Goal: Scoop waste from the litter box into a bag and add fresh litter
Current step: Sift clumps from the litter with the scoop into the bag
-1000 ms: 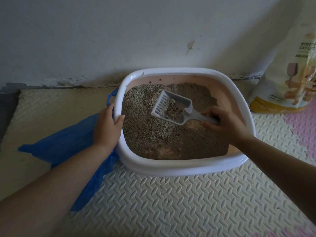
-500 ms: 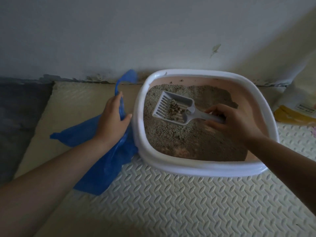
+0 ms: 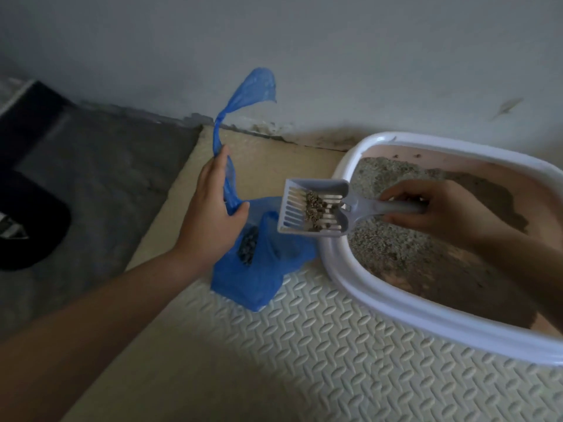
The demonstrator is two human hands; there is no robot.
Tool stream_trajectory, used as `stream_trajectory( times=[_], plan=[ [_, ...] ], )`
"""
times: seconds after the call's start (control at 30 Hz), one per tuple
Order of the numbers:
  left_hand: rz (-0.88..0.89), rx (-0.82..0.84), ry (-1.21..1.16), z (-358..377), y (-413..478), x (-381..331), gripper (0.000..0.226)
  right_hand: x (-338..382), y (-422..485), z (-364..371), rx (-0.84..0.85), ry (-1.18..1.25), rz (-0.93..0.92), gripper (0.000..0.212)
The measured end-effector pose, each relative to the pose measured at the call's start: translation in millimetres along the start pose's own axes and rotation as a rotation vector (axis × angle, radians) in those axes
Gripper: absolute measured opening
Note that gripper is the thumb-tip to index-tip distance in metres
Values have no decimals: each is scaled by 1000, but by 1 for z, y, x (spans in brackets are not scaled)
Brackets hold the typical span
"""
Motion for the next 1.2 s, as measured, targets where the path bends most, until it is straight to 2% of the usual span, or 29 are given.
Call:
stream_trajectory(
  times=[0.2,0.33,0.57,0.73,0.8,1.0,1.1,1.2],
  plan=[
    [-22,-25,-147,-23,6,12,79,30,37,33,147,85,-41,25],
    [-34,-53,-227,-32,12,14,77,39,55,55,258,47,-44,21],
    [-22,-46,-185,-32,8,25,76,31,56,71,268,-70,-9,19],
    [-22,-34,-167,-30,4,34,76,31,49,74,289,-51,-8,38],
    [-33,-33,-170,-29,4,37,76,37,50,76,291,-37,-38,40],
    [-61,-38,-183,-28,5,43,75,50,64,69,181,1,-133,34],
    [-79,-37,-199,-29,5,45,74,47,64,67,83,76,-67,33],
    [-88,-37,-205,-28,3,46,74,41,62,63,-94,266,42,27]
  ],
)
Point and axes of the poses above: each hand's wrist, its own y-axis towards the middle knuckle, its own z-axis out of the palm, x = y × z, the point moved 10 cm from there along y, towards the middle knuckle, and after that the axes turned 13 degrees about -z, right-handed, at the moved point
